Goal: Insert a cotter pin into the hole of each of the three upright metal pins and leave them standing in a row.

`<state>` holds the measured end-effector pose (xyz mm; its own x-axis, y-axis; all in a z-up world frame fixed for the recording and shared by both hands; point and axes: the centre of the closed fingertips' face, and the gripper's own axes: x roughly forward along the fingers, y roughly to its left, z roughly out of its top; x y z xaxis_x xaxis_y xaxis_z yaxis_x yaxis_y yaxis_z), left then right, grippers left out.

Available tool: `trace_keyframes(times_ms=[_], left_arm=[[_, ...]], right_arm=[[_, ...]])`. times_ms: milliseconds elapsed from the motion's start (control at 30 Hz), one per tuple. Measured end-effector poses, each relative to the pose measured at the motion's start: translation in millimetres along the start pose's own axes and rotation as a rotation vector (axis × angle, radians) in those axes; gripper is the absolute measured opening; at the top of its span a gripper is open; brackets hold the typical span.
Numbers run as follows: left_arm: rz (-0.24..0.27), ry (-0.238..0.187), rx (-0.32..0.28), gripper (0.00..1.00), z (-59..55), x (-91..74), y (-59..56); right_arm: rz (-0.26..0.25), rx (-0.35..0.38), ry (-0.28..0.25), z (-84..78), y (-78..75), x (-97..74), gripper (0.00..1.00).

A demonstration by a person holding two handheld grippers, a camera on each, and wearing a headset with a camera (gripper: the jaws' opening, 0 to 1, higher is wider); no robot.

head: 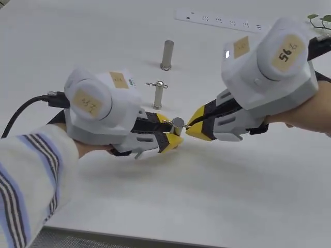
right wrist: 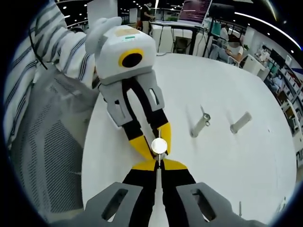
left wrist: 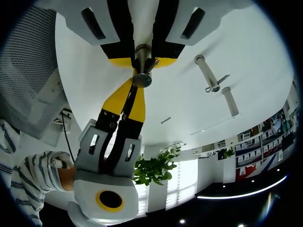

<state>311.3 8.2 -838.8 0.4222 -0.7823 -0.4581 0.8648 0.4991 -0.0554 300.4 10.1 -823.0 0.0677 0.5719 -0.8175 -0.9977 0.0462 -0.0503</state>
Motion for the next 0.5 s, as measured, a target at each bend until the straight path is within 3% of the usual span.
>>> trace_keyframes(times_ms=[100, 167, 300, 500], left_arm=[[0.001, -0.009, 0.000, 0.12, 0.0, 0.2, -0.6], [0.002, -0.015, -0.011, 0.12, 0.0, 0.2, -0.5], [0.003, -0.017, -0.011, 0.12, 0.1, 0.2, -0.5], [0.009, -0.022, -0.017, 0.12, -0.4, 0.3, -0.4]], right_arm=[[0.043, -0.006, -0.022, 0.5, 3.7, 0.4, 0.09], [0.025, 0.012, -0.024, -3.5, 0.4, -0.6, 0.13], [0.021, 0.038, -0.002, -15.7, 0.4, -3.7, 0.12], [0.006, 0.086, -0.038, -12.7, -0.7, -8.4, 0.08]])
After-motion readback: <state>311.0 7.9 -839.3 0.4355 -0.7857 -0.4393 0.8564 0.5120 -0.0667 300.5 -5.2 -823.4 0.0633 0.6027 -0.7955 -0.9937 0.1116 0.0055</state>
